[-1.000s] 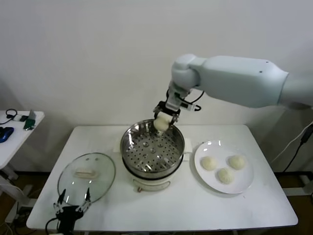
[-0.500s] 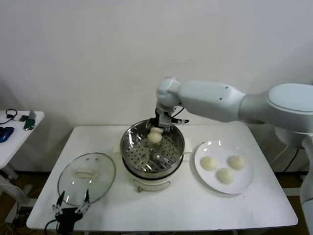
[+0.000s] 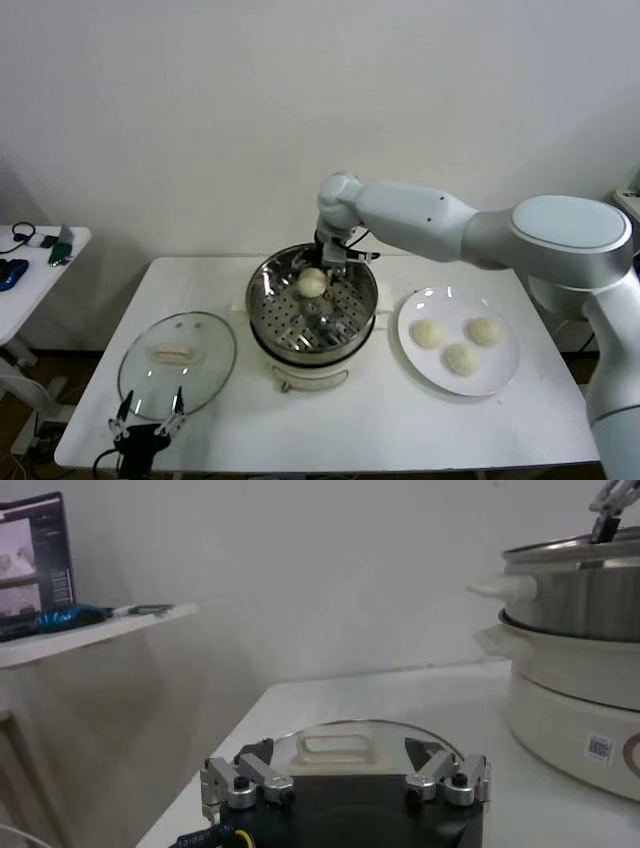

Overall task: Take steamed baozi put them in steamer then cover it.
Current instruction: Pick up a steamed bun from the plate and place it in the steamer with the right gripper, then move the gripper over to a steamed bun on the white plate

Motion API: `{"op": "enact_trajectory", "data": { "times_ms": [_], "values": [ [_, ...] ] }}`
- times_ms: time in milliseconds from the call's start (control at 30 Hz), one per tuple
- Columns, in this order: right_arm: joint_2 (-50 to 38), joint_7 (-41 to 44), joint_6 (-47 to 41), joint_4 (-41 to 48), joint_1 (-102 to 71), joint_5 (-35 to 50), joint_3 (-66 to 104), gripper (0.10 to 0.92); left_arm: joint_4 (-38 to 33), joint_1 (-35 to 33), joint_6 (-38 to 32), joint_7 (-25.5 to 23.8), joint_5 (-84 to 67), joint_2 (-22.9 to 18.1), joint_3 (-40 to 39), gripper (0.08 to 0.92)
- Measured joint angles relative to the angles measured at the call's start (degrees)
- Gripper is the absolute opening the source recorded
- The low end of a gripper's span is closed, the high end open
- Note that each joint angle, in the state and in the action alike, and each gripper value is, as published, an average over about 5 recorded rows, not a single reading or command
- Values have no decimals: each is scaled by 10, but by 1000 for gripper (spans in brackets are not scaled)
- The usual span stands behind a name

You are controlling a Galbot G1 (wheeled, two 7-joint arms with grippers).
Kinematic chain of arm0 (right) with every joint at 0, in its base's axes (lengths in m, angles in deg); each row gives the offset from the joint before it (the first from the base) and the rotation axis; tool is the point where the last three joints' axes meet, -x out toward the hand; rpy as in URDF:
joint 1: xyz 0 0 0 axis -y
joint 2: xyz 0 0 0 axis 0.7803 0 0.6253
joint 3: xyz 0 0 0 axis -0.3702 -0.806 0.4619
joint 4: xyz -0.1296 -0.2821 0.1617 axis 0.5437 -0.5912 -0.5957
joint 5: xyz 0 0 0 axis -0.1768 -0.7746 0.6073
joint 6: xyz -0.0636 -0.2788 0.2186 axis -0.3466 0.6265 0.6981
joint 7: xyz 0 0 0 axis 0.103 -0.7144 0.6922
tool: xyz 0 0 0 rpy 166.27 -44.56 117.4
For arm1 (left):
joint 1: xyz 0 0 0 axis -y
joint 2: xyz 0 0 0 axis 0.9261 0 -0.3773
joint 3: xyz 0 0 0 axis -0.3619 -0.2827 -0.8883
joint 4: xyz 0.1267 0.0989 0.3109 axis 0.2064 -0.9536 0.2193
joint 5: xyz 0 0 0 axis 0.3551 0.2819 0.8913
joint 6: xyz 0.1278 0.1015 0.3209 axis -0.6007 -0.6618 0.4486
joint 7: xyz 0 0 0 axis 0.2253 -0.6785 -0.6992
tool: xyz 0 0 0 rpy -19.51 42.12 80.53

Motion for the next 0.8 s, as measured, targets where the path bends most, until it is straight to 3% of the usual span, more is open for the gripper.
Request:
{"op": "enact_trajectory", "data": {
  "times_ms": [233,467,800],
  "values": [
    [-53,41,-39,-60,108,164,-75,823,-6,-5,0,0,5,-5,-1,823],
    [-154,71,-187,-156,242,347,-206,823,-7,-6,-1,-1,5,-5,-1,823],
    [-318,33,-409,-289,287,444,-323,823,-7,4,1,-3,2,-6,-4,823]
  ]
}}
